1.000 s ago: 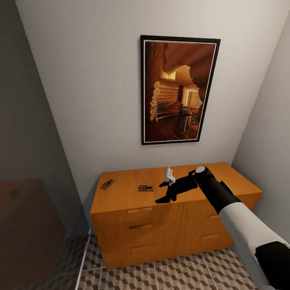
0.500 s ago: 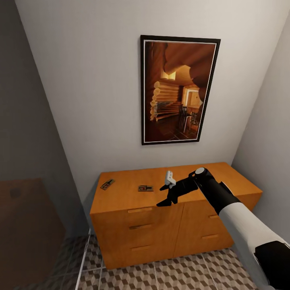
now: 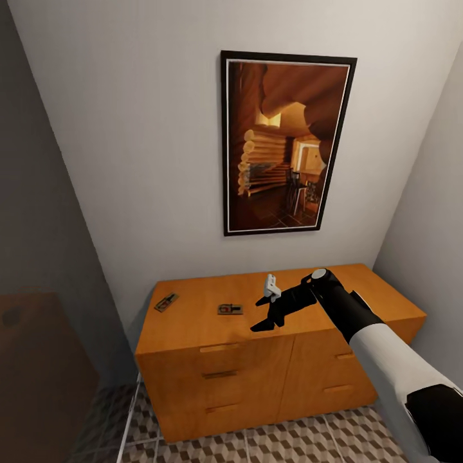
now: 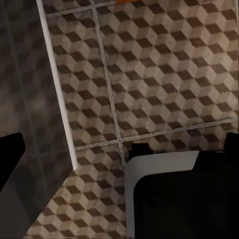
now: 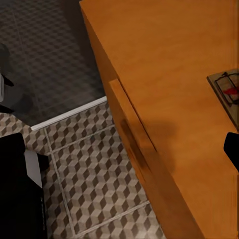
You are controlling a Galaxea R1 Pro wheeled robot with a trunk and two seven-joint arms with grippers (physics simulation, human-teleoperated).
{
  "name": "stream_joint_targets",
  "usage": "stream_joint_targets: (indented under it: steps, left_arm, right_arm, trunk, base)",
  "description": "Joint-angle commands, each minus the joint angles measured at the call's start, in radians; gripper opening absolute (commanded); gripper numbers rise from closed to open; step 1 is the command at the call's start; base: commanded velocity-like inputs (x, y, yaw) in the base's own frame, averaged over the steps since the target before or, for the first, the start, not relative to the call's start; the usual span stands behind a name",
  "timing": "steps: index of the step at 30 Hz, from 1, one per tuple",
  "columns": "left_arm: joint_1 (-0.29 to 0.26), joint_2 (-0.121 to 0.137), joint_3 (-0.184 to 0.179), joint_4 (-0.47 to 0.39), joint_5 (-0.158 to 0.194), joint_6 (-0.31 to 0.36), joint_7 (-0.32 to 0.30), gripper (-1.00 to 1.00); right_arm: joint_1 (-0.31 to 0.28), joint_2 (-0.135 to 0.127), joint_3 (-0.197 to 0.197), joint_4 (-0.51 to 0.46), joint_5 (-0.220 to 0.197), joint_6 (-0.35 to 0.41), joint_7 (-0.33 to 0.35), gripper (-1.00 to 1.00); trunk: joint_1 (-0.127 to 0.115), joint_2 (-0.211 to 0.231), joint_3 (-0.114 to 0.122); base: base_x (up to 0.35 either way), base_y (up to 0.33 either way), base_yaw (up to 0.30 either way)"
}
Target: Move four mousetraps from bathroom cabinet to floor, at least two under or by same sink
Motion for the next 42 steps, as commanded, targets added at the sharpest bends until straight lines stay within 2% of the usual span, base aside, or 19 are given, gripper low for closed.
stream_joint_targets:
  steps: [1, 6, 16, 24, 42]
  left_arm:
    - [0.003, 0.0, 0.0, 0.0, 0.0, 0.01, 0.0, 1.0]
    - [0.034, 0.0, 0.0, 0.0, 0.0, 0.043, 0.0, 1.0]
    - [0.096, 0.004, 0.0, 0.0, 0.0, 0.05, 0.001, 1.0]
    - [0.105, 0.004, 0.0, 0.0, 0.0, 0.05, 0.001, 1.0]
    - [0.11, 0.004, 0.0, 0.0, 0.0, 0.05, 0.001, 1.0]
  right_arm:
    - [0.0, 0.0, 0.0, 0.0, 0.0, 0.0, 0.0, 1.0]
    - [0.0, 0.001, 0.0, 0.001, 0.0, -0.001, 0.0, 1.0]
    - [0.0, 0.0, -0.001, 0.001, 0.001, -0.002, 0.0, 1.0]
    - [0.0, 0.0, -0.001, 0.001, 0.002, -0.002, 0.001, 1.0]
    - [0.0, 0.0, -0.001, 0.001, 0.002, -0.002, -0.002, 1.0]
  trunk:
    - [0.0, 0.0, 0.0]
    - [0.0, 0.0, 0.0]
    - [0.0, 0.0, 0.0]
    - [0.0, 0.0, -0.003]
    - [0.0, 0.0, -0.031]
  base:
    - [0.036, -0.004, 0.0]
    - [0.016, -0.002, 0.0]
    - [0.002, 0.0, 0.0]
    - [0.0, 0.0, 0.0]
    - [0.019, 0.0, 0.0]
